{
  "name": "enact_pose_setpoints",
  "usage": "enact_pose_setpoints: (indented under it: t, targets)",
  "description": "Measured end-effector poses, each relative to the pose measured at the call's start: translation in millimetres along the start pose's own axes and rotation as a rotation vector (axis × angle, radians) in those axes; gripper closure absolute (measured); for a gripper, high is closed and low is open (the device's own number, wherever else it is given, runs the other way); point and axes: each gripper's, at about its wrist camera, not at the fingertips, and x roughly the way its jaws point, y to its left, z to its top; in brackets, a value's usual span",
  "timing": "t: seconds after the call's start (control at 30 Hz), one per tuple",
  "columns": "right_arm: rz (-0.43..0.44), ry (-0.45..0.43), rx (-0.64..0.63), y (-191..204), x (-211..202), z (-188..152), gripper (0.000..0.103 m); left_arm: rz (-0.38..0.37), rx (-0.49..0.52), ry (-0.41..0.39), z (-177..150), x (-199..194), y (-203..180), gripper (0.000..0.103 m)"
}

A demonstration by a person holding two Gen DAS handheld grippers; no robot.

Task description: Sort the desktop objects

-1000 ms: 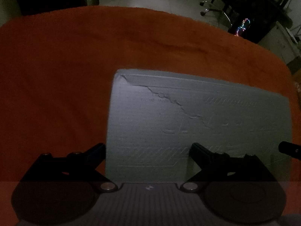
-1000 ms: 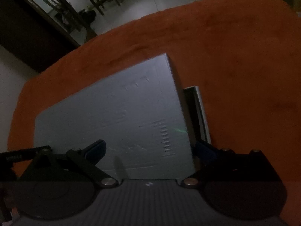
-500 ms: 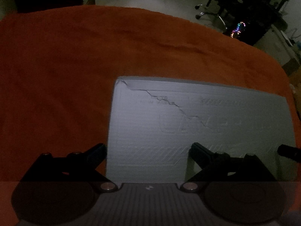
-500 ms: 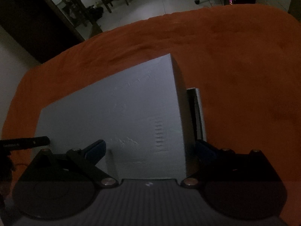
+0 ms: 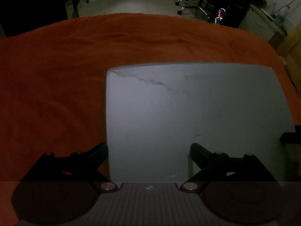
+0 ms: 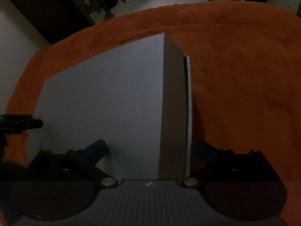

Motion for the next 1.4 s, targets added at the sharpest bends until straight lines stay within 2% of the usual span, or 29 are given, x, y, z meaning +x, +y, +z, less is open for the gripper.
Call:
enact_pose_setpoints:
  t: [0.1,0.2,0.4,0.6,0.73,1.0,1.03,1.1,1.13,1.2,1.4]
  targets:
    - [0.015,0.012,0.023,-3.9,3.3,-0.3,0.001,0.003,-0.006,-0.01,-7.1,3.5,2.0,0.005]
    - [0.024,0.006,0.035,-6.4,0.2,-4.9,0.0,-0.02,-0.053,-0.014,-11.9,4.6,6.9,0.005]
    - [0.053,-0.022,0.03,-10.8,8.2,-11.1,0.0,-0.013,-0.067,-0.052,-19.7,2.9,17.1,0.005]
    - [0.089,-0.032,0.071,-23.2,14.9,-10.9,0.0,-0.111,-0.139,-0.008,-18.2,18.8,28.6,0.003]
    - [0.128,-0.016,0.131,-36.4,15.7,-4.4,0.0,-0.115,-0.118,-0.021,-18.4,21.1,23.2,0.001]
    - [0.241,-0.093,0.225,-53.7,-3.6,-1.1,0.0,-0.166,-0.089,-0.038,-19.9,22.1,15.9,0.004]
    - [0.271,-0.107,0.232,-56.1,-8.2,-0.7,0.003,-0.163,-0.084,-0.043,-19.7,22.4,13.5,0.003]
    - [0.347,-0.127,0.255,-61.3,-17.3,0.9,0.003,-0.154,-0.082,-0.052,-19.6,23.3,10.8,0.001]
    - [0.351,-0.13,0.258,-62.1,-21.0,2.1,0.003,-0.154,-0.088,-0.053,-19.8,23.5,11.6,0.001]
    - [0.314,-0.11,0.242,-59.1,-23.9,3.1,0.003,-0.152,-0.091,-0.052,-20.7,23.6,12.3,0.0]
    - [0.313,-0.016,0.23,-50.4,-13.3,-2.9,0.0,-0.117,-0.12,-0.037,-17.0,23.7,15.3,0.0]
